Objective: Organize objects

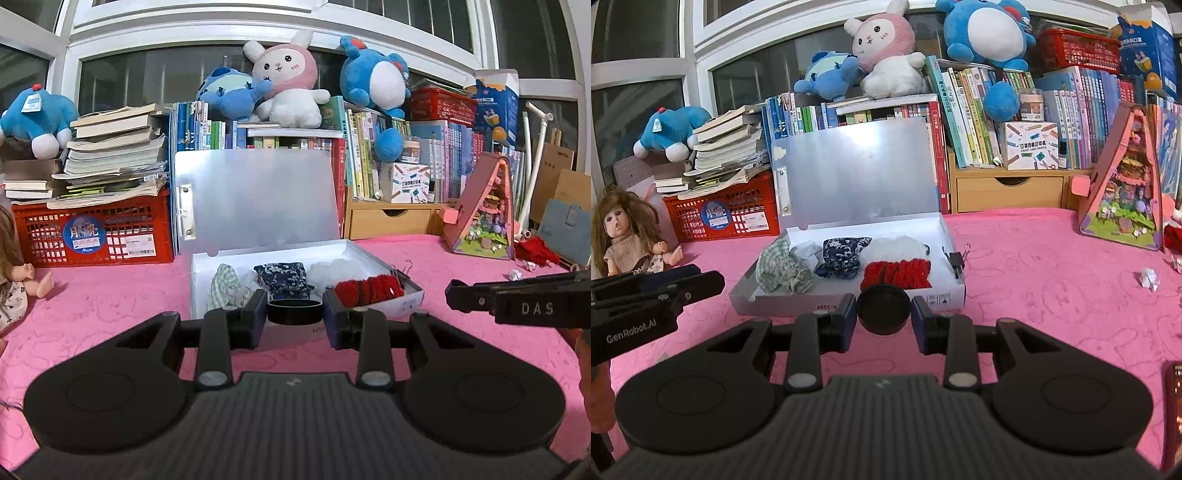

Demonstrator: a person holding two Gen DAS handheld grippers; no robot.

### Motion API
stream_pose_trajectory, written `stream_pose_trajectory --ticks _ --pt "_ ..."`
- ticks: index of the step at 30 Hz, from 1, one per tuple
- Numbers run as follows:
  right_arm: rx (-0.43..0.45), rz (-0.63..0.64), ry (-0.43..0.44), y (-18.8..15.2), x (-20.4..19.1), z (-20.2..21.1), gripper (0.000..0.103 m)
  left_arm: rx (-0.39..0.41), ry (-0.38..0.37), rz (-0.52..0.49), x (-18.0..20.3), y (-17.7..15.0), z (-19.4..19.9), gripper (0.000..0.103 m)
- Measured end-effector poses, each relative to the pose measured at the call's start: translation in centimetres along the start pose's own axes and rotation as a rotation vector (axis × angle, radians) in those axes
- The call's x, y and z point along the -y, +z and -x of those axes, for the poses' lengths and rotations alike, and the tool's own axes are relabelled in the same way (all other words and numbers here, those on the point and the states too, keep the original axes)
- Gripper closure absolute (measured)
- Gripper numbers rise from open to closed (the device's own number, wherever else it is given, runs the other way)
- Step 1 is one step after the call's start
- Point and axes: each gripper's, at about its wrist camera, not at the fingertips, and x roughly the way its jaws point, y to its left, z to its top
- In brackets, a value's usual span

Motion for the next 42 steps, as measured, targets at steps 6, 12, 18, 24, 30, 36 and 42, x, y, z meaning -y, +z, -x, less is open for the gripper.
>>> stream_pose_trajectory --ticks 6,12,18,24,30,36,42 --pt "-0.003 0.015 -0.003 1.1 -0.4 -1.0 0.066 -0.001 0.007 -0.009 0.1 1.3 -1.6 0.065" --pt "-0.012 0.041 -0.009 1.9 -0.7 -2.5 0.066 -0.037 -0.006 0.014 -0.2 2.3 -3.9 0.065" --pt "-0.037 0.007 0.011 3.7 0.3 -5.0 0.066 -0.068 0.002 0.036 -1.0 4.2 -6.6 0.065" --pt "-0.117 -0.023 0.064 6.0 1.6 -8.2 0.066 -0.104 0.015 0.081 -2.1 5.7 -9.8 0.065" --pt "-0.165 -0.054 0.074 7.5 2.7 -11.0 0.066 -0.142 0.059 0.064 -2.9 6.0 -13.1 0.065" --pt "-0.199 -0.123 0.072 9.0 4.4 -14.1 0.066 -0.170 0.097 0.092 -5.0 7.0 -15.9 0.065" --pt "-0.222 -0.157 0.042 10.5 5.0 -18.1 0.066 -0.227 0.130 0.162 -7.1 8.2 -19.9 0.065"
